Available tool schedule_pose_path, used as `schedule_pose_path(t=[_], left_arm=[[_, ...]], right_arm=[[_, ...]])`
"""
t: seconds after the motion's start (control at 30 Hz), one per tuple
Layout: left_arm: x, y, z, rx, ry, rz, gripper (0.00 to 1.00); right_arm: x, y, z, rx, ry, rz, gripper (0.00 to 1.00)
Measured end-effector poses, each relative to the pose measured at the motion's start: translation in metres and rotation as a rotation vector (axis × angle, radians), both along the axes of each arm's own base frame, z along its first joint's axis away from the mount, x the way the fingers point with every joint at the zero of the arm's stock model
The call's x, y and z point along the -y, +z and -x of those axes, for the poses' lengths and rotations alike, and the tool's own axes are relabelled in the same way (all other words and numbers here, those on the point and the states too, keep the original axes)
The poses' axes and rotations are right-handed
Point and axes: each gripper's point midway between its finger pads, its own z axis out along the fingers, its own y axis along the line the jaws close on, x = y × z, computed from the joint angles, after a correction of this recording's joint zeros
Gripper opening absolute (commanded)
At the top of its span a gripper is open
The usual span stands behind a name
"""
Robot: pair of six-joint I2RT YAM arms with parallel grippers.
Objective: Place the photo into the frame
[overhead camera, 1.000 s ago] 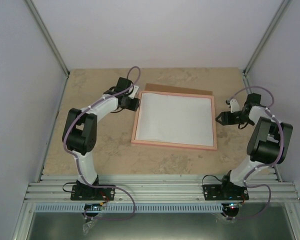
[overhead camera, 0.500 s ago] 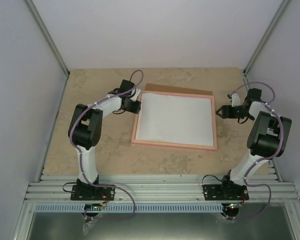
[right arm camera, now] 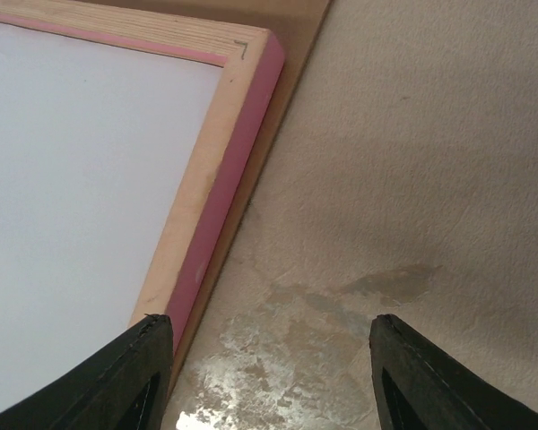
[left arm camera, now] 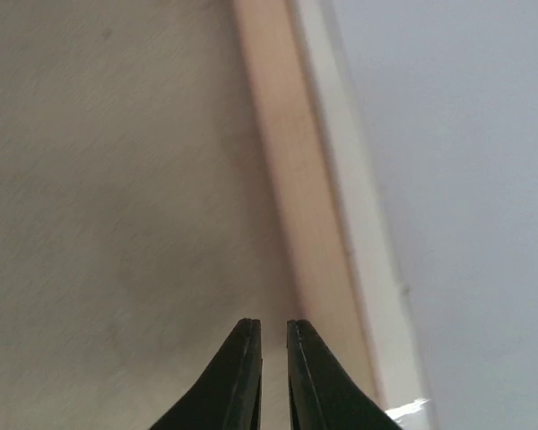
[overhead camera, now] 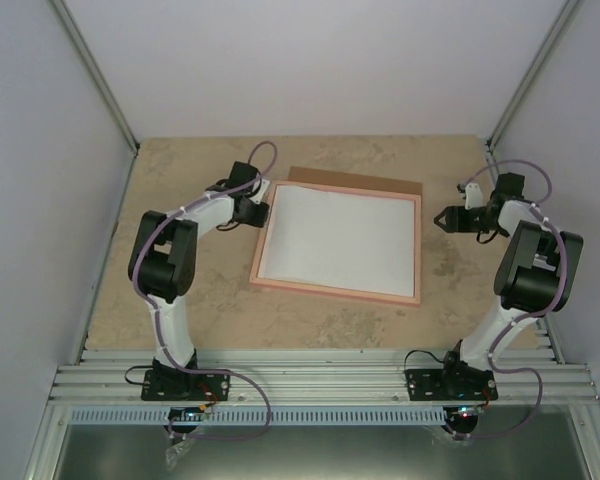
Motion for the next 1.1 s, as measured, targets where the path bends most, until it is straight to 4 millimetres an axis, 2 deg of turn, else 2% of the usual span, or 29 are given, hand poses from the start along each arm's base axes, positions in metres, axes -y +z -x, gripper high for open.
schedule_pose_path(t=[0.17,0.3,0.4,0.6,0.73,0.83,0.97,1.1], left_arm=[[-0.036,-0.013,0.011,-0.044,0.038,-0.052,0.12],[-0.058,-0.021,0.024,-0.085,0.055,-0.067,0.30],[-0.061,-0.013,0.027,-0.081,0.054,-0.036,0.36],[-0.040,0.026,0.018,-0.003,0.019,0.071,0.43],[-0.020,0.035,0.012,0.016,-0.013,0.106,0.46],[-0.004,0.032,0.008,0.013,-0.035,0.117,0.48],[0.010,0.017,0.007,-0.015,-0.053,0.116,0.48],[0.012,0.001,0.008,-0.046,-0.048,0.100,0.42]], right_arm=[[0.001,-0.005,-0.003,-0.008,-0.006,-0.003,0.60],[0.001,-0.003,-0.013,0.004,-0.014,-0.006,0.58],[-0.001,-0.002,-0.024,0.017,-0.015,-0.010,0.57],[-0.011,-0.001,-0.038,0.031,-0.014,-0.028,0.57],[-0.011,0.000,-0.043,0.035,-0.023,-0.033,0.57],[-0.011,0.000,-0.043,0.035,-0.025,-0.034,0.57],[-0.011,0.000,-0.043,0.035,-0.026,-0.035,0.57],[-0.011,0.000,-0.043,0.035,-0.026,-0.035,0.57]])
